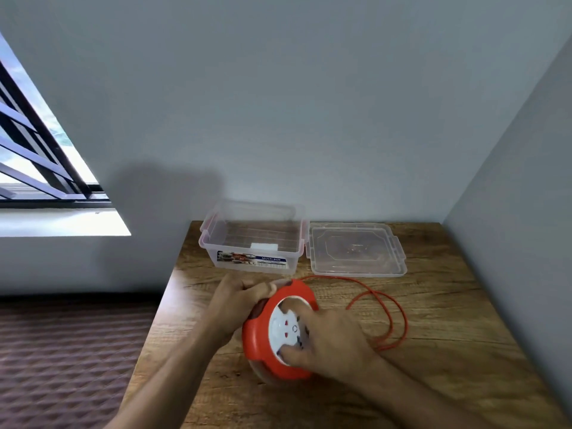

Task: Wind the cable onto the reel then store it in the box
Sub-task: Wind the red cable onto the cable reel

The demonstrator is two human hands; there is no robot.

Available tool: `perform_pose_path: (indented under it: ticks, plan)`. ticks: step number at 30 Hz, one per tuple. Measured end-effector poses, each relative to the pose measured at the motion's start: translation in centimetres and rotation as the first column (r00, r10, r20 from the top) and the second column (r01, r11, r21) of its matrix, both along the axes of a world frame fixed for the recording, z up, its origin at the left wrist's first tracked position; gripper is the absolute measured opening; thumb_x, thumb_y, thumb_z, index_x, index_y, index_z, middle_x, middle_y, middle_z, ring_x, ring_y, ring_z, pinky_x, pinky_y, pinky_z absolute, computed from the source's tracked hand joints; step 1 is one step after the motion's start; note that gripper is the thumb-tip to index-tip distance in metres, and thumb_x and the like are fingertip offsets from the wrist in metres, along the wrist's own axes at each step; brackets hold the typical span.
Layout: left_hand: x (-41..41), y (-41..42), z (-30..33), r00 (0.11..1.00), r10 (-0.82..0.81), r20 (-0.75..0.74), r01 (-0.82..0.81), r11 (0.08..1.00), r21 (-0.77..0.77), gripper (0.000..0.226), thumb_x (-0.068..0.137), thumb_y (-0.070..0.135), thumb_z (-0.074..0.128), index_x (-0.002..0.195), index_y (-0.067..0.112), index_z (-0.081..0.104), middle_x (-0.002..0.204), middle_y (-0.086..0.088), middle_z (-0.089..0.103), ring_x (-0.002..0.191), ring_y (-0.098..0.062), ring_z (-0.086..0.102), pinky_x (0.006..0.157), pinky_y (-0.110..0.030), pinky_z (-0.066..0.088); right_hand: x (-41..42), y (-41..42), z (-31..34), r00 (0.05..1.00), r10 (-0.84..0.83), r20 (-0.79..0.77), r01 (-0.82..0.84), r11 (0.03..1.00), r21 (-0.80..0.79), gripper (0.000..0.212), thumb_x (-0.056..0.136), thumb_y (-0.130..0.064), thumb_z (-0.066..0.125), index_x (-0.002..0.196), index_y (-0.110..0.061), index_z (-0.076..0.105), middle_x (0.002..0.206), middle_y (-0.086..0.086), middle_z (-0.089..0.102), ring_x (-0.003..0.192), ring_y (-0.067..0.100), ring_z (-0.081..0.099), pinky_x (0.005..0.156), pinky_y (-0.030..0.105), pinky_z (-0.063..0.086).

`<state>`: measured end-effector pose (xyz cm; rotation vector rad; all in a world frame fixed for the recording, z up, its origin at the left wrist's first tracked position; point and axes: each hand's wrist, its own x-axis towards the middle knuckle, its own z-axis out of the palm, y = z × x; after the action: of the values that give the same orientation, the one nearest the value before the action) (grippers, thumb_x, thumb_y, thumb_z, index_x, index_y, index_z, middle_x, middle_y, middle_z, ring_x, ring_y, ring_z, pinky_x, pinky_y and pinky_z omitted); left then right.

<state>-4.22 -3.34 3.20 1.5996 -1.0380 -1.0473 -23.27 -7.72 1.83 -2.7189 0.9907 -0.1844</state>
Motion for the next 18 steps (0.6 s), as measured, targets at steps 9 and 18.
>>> perform_pose_path:
  ticks: [9, 18]
  plan:
    - [-1.5, 1.2, -1.4, 0.965, 0.261, 0.008, -0.251, 0.938, -0.238, 0.044, 0.091, 0.017, 0.074, 0.080, 0.058, 0.078, 0.089, 0.014, 0.082, 0.082, -0.016, 0.080, 0.064, -0.030, 0.065, 2.0, 0.9, 0.7, 0.864, -0.473, 0.172, 0.366, 0.825, 0.430, 0.070, 0.078, -0.059, 0.071, 0.138, -0.038, 0.041, 0.134, -0.005, 0.062, 0.115, 0.021, 0.063, 0.081, 0.027, 0.055]
    - [1.4, -0.1, 0.1, 0.996, 0.069, 0.058, -0.071, 0.997, 0.041, 0.011, 0.089, 0.030, 0.076, 0.091, 0.023, 0.084, 0.088, 0.003, 0.084, 0.079, -0.015, 0.081, 0.077, -0.036, 0.066, -0.1, -0.8, 3.0, 0.998, -0.048, -0.036, 0.048, 0.999, 0.008, 0.050, 0.100, -0.051, 0.046, 0.146, -0.036, 0.034, 0.128, 0.002, 0.066, 0.099, 0.021, 0.069, 0.078, 0.034, 0.057]
